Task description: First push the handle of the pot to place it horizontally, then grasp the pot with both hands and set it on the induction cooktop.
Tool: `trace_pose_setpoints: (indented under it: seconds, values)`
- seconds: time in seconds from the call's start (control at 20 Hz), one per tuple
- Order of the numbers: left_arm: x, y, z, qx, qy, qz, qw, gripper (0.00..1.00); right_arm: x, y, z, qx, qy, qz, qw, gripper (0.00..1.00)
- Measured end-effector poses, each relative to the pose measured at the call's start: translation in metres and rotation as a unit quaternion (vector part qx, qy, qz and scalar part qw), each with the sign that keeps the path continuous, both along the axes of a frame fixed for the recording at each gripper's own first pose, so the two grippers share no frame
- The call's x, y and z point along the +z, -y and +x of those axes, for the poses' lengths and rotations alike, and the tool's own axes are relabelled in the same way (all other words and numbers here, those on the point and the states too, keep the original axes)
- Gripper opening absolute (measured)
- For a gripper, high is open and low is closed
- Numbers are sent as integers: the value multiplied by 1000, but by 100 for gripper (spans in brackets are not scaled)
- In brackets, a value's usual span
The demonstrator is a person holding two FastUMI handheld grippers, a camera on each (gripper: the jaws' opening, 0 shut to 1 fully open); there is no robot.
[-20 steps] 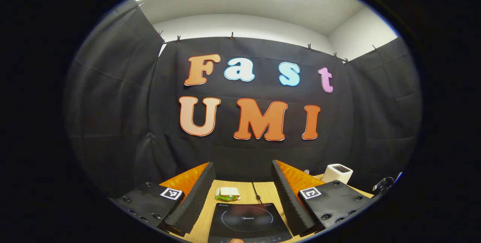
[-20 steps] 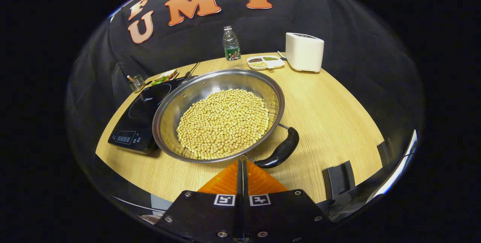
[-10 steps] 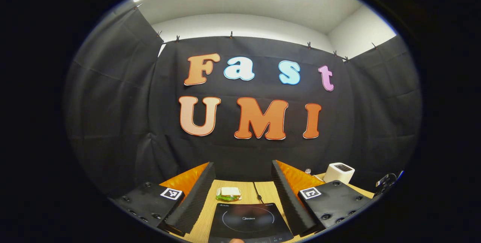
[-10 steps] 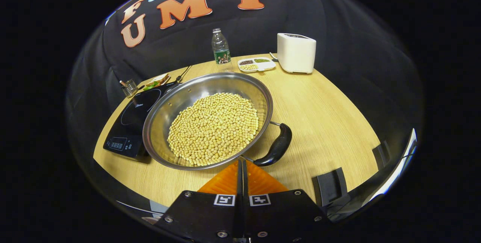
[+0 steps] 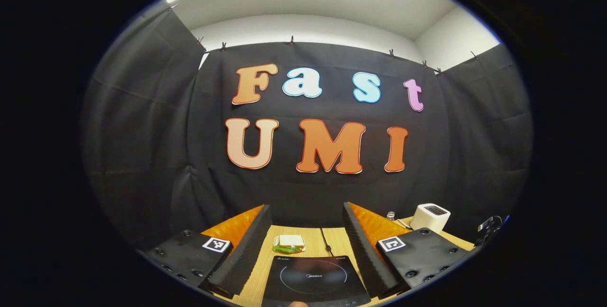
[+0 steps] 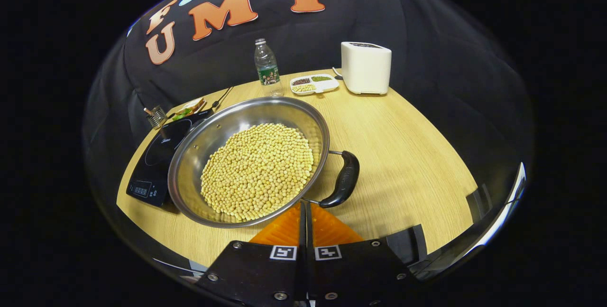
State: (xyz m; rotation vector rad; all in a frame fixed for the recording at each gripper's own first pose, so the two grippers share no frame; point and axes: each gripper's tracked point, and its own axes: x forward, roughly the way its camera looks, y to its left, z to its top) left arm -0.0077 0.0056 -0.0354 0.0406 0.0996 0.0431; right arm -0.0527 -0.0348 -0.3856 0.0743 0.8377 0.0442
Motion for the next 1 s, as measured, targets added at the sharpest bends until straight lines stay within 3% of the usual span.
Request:
trace_pose_setpoints:
  seconds: [0.15, 0.25, 0.4, 1.0]
  values:
    - [-3, 5, 4, -2, -1, 2, 1000, 98, -2, 6, 4, -2, -3, -1, 1000, 0]
    - [-7, 9, 6, -4, -4, 3, 1000, 97, -7, 25, 7, -18, -4, -29, 999, 0]
    - [-8, 12, 11, -5, -6, 4, 1000, 98, -7, 25, 8, -30, -9, -1, 999, 0]
    - [-12, 14, 19, 1, -7, 5, 1000, 97, -14, 36, 26, -40, -13, -3, 999, 0]
